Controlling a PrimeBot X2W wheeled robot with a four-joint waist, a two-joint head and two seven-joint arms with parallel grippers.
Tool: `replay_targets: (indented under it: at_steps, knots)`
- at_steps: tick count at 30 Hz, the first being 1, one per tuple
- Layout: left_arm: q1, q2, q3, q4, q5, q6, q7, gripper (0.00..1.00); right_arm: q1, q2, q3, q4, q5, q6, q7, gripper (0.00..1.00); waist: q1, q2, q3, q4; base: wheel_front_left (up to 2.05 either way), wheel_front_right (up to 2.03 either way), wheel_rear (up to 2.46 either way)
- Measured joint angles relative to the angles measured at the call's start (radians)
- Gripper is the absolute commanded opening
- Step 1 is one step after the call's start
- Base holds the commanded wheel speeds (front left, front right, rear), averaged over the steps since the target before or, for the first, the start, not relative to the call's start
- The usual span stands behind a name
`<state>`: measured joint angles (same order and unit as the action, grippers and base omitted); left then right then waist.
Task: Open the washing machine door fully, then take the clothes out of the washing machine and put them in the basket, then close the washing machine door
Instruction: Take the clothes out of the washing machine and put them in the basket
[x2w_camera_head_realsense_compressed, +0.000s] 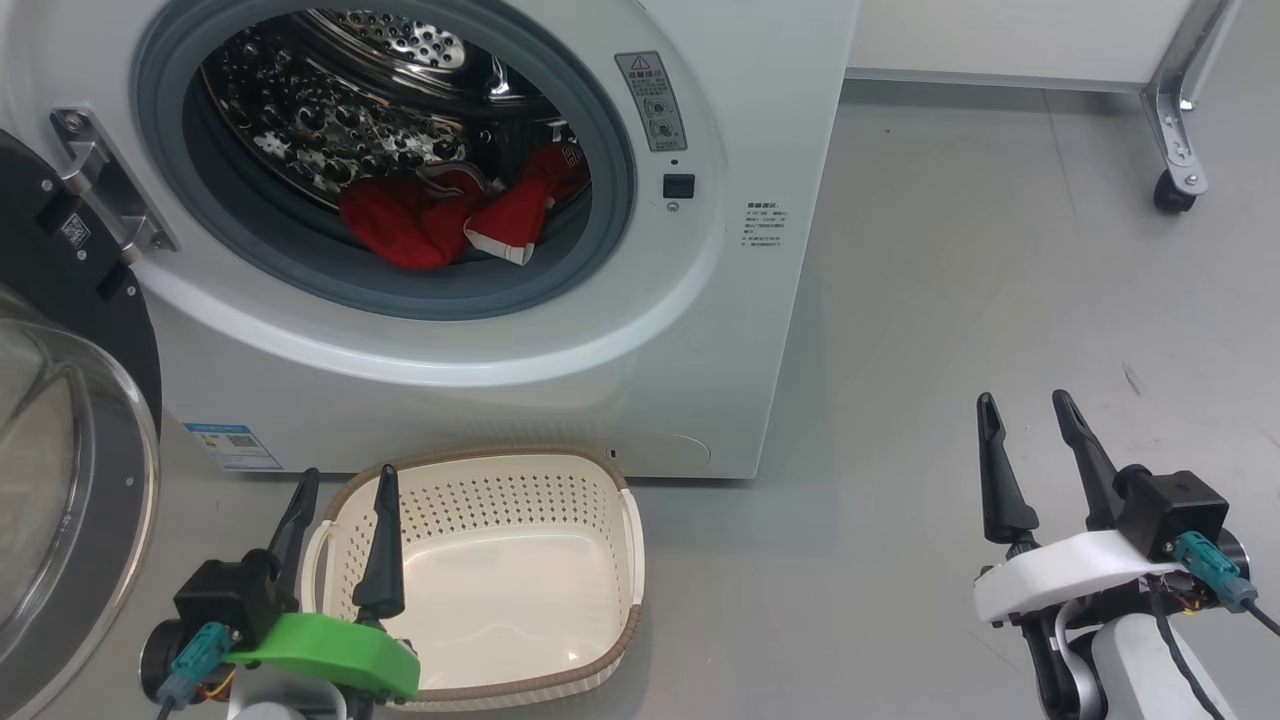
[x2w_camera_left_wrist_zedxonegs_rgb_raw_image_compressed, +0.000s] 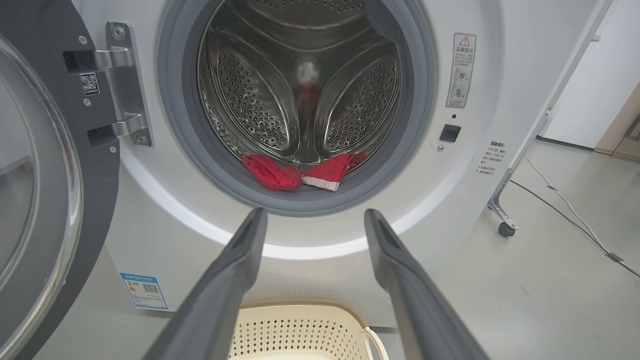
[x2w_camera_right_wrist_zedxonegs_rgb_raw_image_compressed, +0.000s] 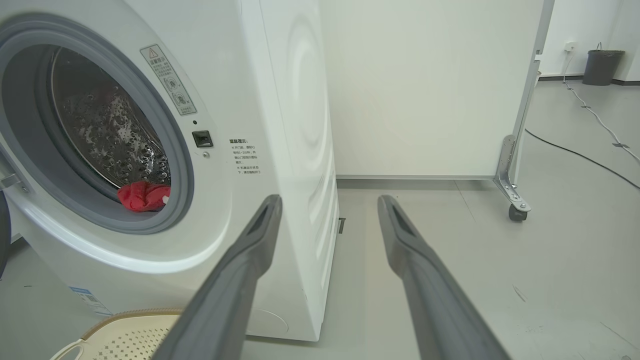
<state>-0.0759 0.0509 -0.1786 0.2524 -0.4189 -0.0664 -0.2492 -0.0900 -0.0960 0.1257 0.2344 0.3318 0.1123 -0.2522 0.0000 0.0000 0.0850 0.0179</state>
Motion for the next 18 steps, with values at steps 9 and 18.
replay_targets:
  at_steps: [9,18]
  knots:
    - [0.0,0.0,0.001,0.0,0.001,0.0,0.0,1.0,0.0,0.001,-0.001,0.0,0.0,0.001,0.0,1.0,0.0,0.0,0.001,-0.001,0.0,0.0,0.0]
    - [0.0,0.0,0.017,-0.014,0.008,0.012,0.0,1.0,0.0,0.002,0.003,-0.012,-0.001,0.001,0.0,1.0,0.0,0.0,0.028,-0.012,0.0,0.0,0.0]
